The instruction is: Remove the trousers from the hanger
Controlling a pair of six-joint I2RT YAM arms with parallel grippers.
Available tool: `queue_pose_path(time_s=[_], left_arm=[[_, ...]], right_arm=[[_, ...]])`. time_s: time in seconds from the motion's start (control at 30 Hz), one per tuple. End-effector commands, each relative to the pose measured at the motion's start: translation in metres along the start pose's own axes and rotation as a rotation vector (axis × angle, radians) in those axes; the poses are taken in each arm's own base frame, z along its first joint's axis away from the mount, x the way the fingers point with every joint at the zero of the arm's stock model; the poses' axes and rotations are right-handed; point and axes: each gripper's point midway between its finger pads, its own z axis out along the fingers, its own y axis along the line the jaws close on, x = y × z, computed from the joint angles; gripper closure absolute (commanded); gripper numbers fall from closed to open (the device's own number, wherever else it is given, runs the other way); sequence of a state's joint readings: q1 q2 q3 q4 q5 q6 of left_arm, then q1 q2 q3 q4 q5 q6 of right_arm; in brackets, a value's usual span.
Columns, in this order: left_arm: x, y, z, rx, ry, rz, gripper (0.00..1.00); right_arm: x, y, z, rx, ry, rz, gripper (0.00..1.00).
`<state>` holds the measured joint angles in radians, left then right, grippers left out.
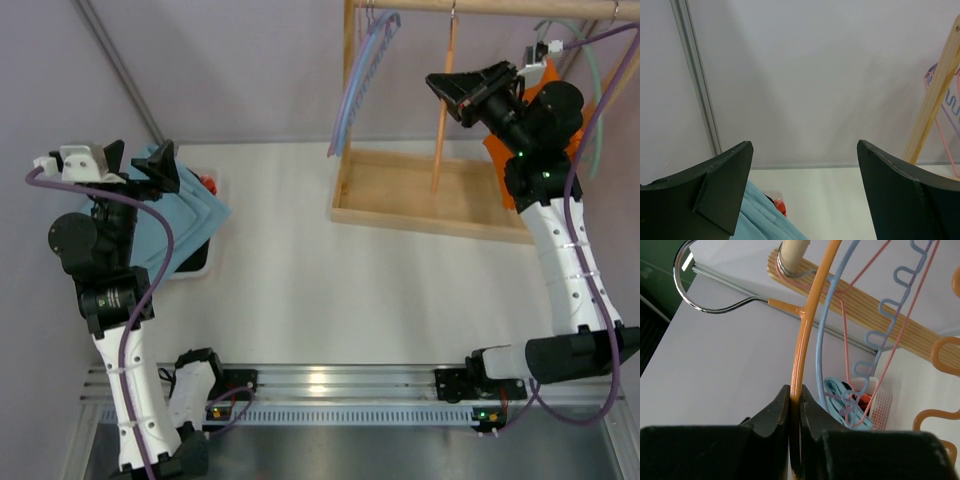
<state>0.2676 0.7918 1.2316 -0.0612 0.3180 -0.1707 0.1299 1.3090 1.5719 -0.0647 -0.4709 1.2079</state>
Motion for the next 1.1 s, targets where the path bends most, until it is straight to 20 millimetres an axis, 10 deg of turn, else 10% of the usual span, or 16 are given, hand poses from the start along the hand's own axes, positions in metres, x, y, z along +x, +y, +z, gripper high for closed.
queue_pose_path(time_s=[0.0, 0.5, 1.07], left_arm=[[-0.002, -0.005, -0.002, 0.018, -0.01, -0.035, 0.09], [-0.003, -0.004, -0.007, -0.005, -0.014, -0.047, 0.08], [0.007, 0.0, -0.008, -0.015, 0.015, -0.028, 0.08]], right_arm=[[-0.032, 0.048, 0.016, -0.119, -0.13, -0.054, 1.0], [-0.046, 0.025, 0.075, -0.094, -0.153, -0.05, 1.0], [-0.006, -0.01, 0.112, -0.064, -0.07, -0.067, 1.0]])
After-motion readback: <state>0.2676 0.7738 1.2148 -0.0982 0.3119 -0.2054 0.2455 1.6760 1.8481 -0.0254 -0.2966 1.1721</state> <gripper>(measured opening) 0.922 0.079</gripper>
